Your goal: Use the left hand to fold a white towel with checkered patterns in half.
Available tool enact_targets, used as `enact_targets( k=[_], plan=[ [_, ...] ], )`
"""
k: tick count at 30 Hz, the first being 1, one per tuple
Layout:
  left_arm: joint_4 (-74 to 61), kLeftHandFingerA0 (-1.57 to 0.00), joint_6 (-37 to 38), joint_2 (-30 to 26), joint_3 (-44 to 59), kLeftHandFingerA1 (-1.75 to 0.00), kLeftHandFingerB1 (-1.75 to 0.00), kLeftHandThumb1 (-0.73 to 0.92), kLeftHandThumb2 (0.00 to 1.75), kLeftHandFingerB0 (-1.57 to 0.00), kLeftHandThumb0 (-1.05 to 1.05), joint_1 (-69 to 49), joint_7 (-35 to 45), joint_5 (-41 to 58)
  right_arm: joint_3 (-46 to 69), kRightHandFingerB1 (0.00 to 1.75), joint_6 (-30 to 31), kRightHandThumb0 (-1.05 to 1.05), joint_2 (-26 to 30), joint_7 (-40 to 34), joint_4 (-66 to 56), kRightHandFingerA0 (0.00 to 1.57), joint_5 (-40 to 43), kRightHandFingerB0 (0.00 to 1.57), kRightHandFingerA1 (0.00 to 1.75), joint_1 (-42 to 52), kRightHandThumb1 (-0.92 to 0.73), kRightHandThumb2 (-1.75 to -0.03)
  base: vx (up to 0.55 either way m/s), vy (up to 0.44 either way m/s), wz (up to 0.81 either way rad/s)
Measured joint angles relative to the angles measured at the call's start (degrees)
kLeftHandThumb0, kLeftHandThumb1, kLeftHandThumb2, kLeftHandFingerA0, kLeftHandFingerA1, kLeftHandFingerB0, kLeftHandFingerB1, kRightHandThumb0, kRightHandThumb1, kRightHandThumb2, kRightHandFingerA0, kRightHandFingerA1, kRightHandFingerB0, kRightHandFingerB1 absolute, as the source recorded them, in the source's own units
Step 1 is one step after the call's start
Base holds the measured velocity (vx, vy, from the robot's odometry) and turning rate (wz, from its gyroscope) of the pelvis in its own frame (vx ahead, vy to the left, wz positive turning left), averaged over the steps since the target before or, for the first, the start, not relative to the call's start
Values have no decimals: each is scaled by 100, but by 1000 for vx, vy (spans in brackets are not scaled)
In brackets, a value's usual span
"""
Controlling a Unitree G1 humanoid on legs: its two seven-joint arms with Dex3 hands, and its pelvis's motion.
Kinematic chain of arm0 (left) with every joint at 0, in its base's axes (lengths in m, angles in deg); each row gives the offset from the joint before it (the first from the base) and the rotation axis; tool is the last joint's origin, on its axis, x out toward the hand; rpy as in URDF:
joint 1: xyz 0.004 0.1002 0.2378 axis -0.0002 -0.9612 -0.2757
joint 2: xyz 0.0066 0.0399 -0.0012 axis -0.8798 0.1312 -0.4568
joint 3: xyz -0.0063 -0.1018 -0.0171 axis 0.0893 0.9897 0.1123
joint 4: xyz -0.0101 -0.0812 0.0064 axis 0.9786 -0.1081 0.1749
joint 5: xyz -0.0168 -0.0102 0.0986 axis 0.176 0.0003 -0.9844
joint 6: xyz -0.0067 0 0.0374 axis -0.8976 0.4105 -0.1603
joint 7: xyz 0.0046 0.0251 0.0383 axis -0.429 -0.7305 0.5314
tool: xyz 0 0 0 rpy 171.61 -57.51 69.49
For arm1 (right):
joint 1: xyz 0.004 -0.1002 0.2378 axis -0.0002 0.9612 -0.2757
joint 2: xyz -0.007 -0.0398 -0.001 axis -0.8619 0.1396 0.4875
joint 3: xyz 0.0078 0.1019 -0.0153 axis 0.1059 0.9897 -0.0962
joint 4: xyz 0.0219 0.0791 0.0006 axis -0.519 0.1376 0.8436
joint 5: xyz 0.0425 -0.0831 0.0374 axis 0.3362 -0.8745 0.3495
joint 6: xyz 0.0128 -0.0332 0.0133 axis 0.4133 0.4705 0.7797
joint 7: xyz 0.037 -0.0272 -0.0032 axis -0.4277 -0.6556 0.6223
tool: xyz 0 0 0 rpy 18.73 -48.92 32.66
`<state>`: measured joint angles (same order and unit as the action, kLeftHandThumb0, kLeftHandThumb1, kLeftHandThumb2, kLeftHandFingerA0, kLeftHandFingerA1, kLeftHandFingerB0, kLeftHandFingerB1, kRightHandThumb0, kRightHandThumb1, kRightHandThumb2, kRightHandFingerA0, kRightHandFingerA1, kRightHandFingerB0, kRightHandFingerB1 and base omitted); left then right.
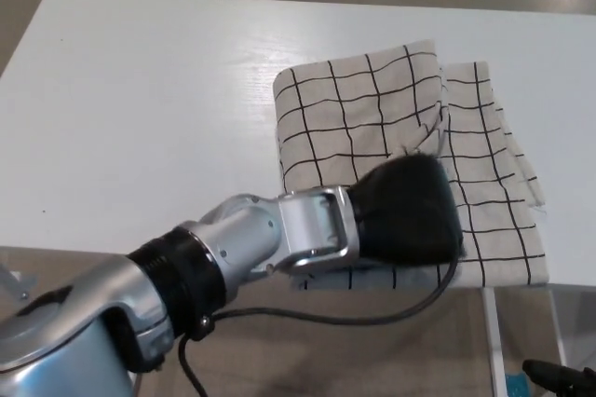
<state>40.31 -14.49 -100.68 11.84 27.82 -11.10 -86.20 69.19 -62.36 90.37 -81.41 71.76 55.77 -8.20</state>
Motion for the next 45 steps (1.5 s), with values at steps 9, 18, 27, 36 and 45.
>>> enact_targets(
  k=[9, 18, 27, 36, 45],
  plan=[
    [179, 0, 338, 194, -130, 0, -7, 55, 94, 0, -97, -165, 306, -8, -4, 56, -2, -26, -2, 4, -22, 67, 8, 73, 64, -127, -70, -60, 0, 0, 0],
    [-235, 0, 191, 242, 165, 0, 0, 66, 63, 0, -96, -271, 1104, 167, -7, 57, -2, -26, -2, 5, -22, 65, 7, 70, 65, -213, -68, -60, 0, 0, 0],
    [-1107, 0, 13, 177, 904, 0, 0, 66, 62, 0, -97, -259, 1996, 575, -10, 59, -2, -26, -4, 7, 32, 65, 7, 70, 68, -276, -67, -59, 0, 0, 0],
    [-2422, 0, -168, -124, 1892, 0, -3, 62, 62, 0, -99, -181, 2739, 1185, -18, 57, -2, -28, 1, 7, 112, 64, 2, 69, 64, -309, -66, -59, 0, 0, 0],
    [-3541, 0, -416, -536, 2871, 0, -21, 52, 90, -9, -86, -234, 3155, 1939, -24, 60, -2, -30, 12, 8, 131, 62, -8, 69, 67, -365, -68, -60, 0, 0, 0]
  ],
)
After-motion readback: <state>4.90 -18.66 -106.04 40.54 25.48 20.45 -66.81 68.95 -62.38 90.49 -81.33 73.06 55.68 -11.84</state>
